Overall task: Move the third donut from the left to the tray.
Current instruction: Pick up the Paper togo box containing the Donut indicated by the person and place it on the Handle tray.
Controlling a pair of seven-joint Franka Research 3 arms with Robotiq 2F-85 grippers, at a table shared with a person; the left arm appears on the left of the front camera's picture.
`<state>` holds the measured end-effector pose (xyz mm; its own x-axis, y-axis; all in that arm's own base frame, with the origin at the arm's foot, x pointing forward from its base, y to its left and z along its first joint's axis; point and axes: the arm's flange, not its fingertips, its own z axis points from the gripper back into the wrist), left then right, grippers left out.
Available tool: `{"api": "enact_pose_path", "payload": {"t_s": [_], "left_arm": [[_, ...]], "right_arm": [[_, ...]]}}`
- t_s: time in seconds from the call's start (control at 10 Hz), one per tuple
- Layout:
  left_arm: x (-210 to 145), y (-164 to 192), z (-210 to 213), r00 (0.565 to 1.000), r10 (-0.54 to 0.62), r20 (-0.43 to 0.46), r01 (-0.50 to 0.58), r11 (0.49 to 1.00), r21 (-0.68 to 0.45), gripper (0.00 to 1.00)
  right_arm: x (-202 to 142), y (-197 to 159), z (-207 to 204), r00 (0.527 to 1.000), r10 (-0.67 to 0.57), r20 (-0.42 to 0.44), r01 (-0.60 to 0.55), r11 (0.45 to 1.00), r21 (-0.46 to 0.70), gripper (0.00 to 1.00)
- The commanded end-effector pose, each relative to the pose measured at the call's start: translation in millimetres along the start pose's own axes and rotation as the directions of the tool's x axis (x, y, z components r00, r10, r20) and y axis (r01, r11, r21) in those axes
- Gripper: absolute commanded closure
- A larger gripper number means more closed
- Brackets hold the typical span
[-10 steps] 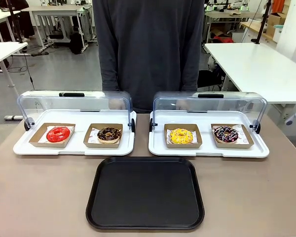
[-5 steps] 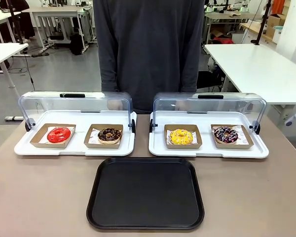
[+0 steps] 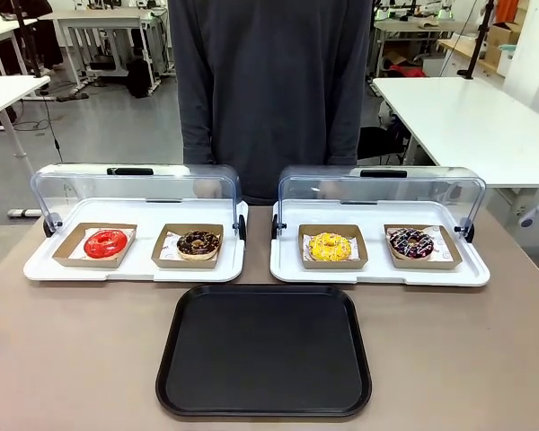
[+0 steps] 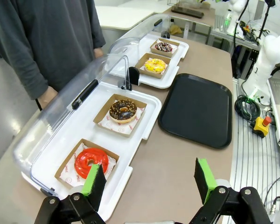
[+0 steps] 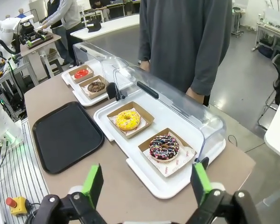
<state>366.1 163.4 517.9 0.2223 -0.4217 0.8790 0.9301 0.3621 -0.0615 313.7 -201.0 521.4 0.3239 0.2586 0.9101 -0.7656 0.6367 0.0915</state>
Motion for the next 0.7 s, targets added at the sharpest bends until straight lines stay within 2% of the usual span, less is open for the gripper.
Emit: {"api": "enact_pose_path", "payload": {"t_s": [0.0, 0.6], "left_arm": [[0.8, 0.0, 1.7, 1.0, -0.012, 0.006, 0.012, 1.0, -0.006, 0.0], [0.8, 0.0, 1.7, 1.0, -0.012, 0.006, 0.012, 1.0, -0.006, 0.0]], "right_arm": [[3.0, -3.5, 0.2, 0.999, 0.026, 0.024, -0.026, 1.0, -0.002, 0.0], [3.0, -3.5, 0.2, 0.999, 0.026, 0.024, -0.026, 1.0, -0.002, 0.0]]}}
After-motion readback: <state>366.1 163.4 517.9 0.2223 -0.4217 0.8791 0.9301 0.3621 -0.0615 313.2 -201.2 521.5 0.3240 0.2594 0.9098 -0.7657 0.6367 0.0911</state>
